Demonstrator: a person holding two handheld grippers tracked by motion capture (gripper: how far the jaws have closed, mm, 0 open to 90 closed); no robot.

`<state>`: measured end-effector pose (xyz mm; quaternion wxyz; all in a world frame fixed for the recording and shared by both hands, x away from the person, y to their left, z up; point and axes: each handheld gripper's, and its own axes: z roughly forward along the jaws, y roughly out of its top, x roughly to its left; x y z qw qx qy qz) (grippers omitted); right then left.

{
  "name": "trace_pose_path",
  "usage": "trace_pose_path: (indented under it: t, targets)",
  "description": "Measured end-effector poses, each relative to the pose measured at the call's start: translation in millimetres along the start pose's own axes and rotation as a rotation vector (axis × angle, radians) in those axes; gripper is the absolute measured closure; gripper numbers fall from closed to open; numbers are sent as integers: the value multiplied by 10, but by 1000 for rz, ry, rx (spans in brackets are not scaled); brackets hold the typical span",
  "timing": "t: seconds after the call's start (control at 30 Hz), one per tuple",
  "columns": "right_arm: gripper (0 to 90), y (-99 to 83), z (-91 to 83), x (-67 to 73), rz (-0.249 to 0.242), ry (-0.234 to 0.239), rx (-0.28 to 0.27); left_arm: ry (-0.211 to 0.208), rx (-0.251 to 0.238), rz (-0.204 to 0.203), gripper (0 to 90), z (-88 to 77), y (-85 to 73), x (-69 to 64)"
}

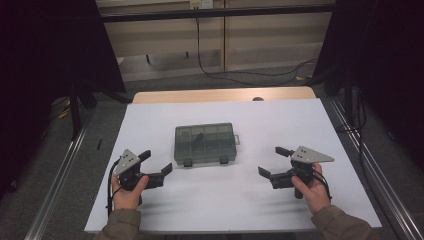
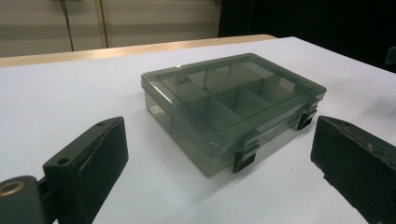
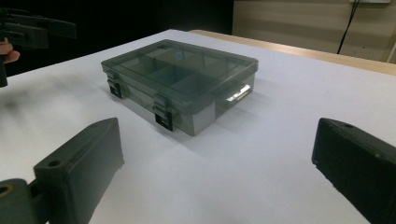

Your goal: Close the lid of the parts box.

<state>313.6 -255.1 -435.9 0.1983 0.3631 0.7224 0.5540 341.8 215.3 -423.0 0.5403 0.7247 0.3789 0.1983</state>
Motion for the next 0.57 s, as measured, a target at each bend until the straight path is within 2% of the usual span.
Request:
trace_pose_path:
  t: [0.57]
  targets:
    - [15,-159,-293,-43,12,-24,-16,-3,0,10,43,-10,-14,7]
